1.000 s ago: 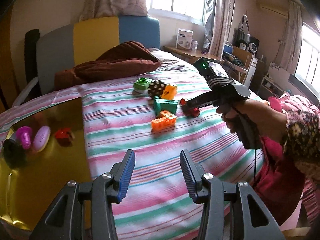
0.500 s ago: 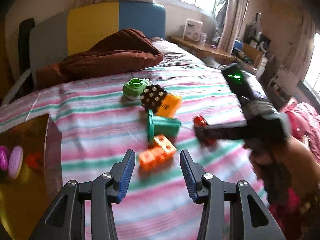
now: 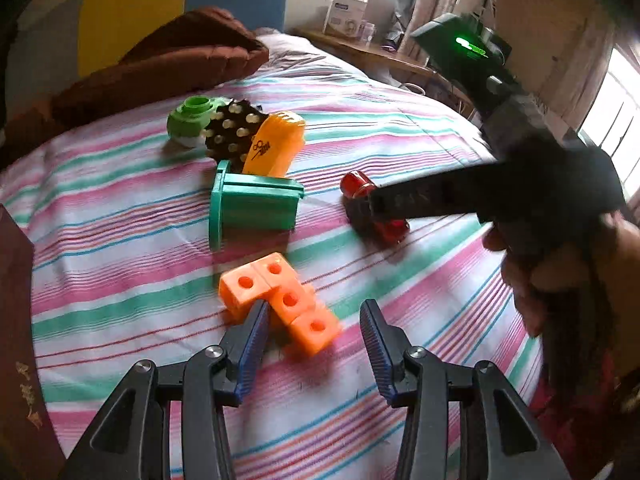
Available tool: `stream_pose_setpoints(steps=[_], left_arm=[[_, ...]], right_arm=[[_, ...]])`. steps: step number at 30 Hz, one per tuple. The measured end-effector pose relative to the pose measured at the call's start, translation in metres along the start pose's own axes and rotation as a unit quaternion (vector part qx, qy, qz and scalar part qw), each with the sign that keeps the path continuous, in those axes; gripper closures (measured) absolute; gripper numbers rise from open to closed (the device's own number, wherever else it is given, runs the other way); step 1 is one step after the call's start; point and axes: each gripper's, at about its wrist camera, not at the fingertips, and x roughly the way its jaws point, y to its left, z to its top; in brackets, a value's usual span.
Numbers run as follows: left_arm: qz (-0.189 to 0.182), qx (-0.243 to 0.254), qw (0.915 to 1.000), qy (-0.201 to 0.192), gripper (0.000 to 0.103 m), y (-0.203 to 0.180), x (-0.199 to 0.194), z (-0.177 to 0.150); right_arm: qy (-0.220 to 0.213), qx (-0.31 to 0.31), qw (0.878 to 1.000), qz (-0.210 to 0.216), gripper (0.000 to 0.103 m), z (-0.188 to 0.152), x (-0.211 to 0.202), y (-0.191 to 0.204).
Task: Organize rigid objects
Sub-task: 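Grasp the orange cube cluster with the left gripper while the right holds the red cylinder, then carry the orange cubes into the gold tray with the left gripper and release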
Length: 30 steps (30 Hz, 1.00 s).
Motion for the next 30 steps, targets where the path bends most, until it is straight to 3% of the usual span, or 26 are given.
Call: stream_pose_setpoints(steps=[7, 11, 13, 16, 19, 30], left_arm=[[0.035, -0.04, 0.9986, -0.006, 0.056, 0.006, 0.008, 0.013], [0.053, -0.031, 0.9981, 0.003, 0.057, 0.008, 0.02, 0.011], [0.056, -0.024, 0.9982, -0.002, 0.069, 0.01, 0.022, 0.004], [0.065, 0.009, 0.9976, -0.023, 0.072, 0.009, 0.018, -0.008], [0.063, 0.006, 0.9975, -0.03, 0.078, 0.011, 0.014, -0.014], [0.028, -0.039, 0.9982, -0.037, 0.078, 0.018, -0.011, -0.032]], right_arm=[[0.0, 0.0, 1.0, 0.0, 0.077, 0.003, 0.003, -0.002], [-0.001, -0.002, 1.0, -0.002, 0.076, 0.0, 0.005, 0.001], [-0.001, -0.002, 1.0, -0.002, 0.077, -0.001, 0.004, 0.001], [-0.001, -0.002, 1.0, -0.002, 0.077, -0.001, 0.004, 0.002], [-0.002, -0.005, 1.0, -0.004, 0.076, 0.0, 0.006, 0.002], [-0.008, -0.012, 1.0, -0.008, 0.076, -0.006, -0.001, 0.002]])
